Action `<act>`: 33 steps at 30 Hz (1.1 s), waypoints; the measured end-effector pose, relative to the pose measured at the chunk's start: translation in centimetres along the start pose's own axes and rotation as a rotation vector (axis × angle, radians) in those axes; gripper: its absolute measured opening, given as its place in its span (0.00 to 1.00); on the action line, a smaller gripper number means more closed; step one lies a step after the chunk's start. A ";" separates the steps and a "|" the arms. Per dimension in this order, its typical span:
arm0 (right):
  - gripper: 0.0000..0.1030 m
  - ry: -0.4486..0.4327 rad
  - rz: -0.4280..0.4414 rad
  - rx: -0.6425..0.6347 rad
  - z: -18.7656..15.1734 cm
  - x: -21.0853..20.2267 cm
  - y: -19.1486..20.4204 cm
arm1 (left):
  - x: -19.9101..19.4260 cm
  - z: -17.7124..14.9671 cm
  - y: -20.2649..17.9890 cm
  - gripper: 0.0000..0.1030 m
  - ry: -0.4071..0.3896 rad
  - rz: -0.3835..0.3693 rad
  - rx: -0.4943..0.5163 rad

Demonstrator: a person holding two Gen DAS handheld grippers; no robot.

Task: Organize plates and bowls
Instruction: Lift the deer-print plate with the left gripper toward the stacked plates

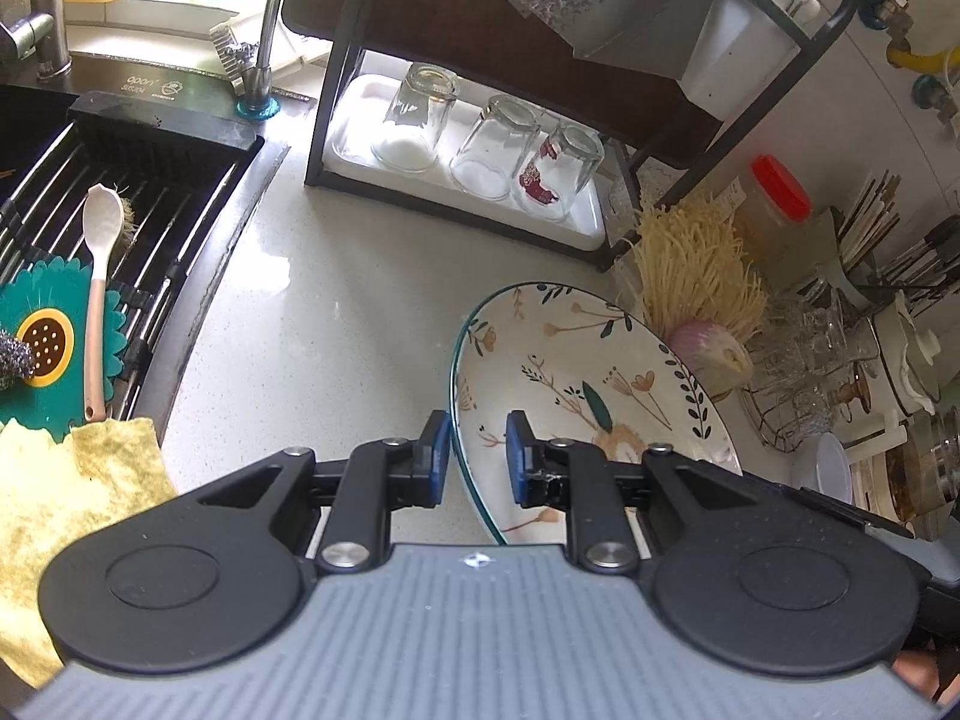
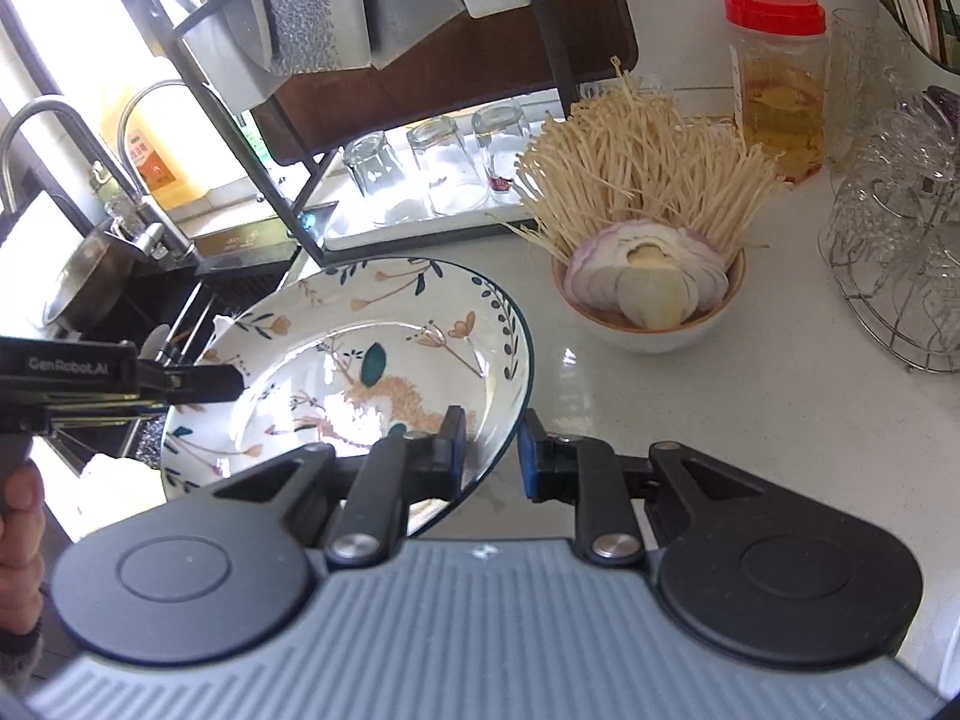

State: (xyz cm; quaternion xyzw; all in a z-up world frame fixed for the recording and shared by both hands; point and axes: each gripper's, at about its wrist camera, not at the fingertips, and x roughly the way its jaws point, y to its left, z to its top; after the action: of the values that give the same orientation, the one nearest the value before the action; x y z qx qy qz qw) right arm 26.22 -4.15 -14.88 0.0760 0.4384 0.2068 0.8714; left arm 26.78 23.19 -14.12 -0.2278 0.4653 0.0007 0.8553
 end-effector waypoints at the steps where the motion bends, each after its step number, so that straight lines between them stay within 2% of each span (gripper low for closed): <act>1: 0.21 -0.005 -0.007 -0.009 -0.1 -0.2 0.0 | 0.1 -0.3 -0.1 0.22 0.010 0.003 0.001; 7: 0.21 -0.007 -0.028 0.000 -1.1 -1.2 -1.2 | 0.6 -1.5 -1.5 0.22 0.039 0.006 0.015; 20: 0.21 0.054 -0.101 -0.003 -3.4 -2.1 -3.0 | 2.8 -3.6 -3.7 0.23 0.149 0.025 0.074; 28: 0.21 0.072 -0.120 0.013 -4.5 -2.9 -4.2 | 3.4 -4.8 -5.0 0.23 0.173 0.014 0.116; 33: 0.21 0.091 -0.133 0.024 -5.2 -2.9 -4.5 | 3.8 -5.6 -5.5 0.23 0.191 0.032 0.146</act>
State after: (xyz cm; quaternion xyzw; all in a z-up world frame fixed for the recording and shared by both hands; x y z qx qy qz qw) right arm 21.89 -9.67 -17.30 0.0476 0.4840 0.1462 0.8615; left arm 25.65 15.27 -17.61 -0.1567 0.5471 -0.0413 0.8212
